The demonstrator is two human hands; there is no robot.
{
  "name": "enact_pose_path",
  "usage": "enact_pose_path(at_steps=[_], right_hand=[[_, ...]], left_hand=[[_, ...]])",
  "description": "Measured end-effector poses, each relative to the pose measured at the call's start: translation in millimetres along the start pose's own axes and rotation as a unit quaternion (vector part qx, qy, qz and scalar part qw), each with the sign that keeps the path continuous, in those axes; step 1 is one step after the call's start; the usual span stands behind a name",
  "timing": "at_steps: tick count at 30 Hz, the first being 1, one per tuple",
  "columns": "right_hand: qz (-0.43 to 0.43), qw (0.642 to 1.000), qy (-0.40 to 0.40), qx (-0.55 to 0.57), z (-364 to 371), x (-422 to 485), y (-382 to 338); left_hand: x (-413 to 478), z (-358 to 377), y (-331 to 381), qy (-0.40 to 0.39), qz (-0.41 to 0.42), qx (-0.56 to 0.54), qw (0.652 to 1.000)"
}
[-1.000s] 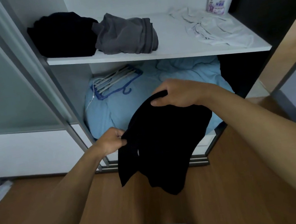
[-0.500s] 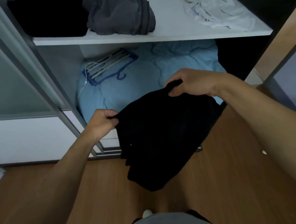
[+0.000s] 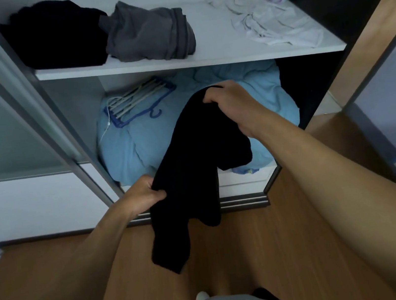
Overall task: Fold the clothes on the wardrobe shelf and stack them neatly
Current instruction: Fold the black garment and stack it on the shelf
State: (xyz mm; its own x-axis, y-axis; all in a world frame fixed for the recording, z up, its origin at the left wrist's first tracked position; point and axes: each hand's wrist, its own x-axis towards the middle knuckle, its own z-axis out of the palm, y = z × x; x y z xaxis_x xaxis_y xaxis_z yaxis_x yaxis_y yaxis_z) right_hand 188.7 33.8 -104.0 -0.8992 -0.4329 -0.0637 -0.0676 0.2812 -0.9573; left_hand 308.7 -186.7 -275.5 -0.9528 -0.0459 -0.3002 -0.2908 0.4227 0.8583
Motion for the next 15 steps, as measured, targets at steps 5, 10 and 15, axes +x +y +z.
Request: enact_pose_path(at_steps=[5, 10, 15], right_hand=[[-0.052, 0.998, -0.033, 0.002, 8, -4, -14], [-0.064, 0.998, -0.014, 0.017, 14, -5, -24], [-0.081, 0.996, -0.008, 0.045, 12, -5, -34]], left_hand=[[-7, 17, 0, -0.001, 0.032, -0.017, 0.999], [1, 35, 3, -0.015, 0.055, 0.025, 0.998], [11, 46, 0, -0.055, 0.020, 0.056, 0.997]])
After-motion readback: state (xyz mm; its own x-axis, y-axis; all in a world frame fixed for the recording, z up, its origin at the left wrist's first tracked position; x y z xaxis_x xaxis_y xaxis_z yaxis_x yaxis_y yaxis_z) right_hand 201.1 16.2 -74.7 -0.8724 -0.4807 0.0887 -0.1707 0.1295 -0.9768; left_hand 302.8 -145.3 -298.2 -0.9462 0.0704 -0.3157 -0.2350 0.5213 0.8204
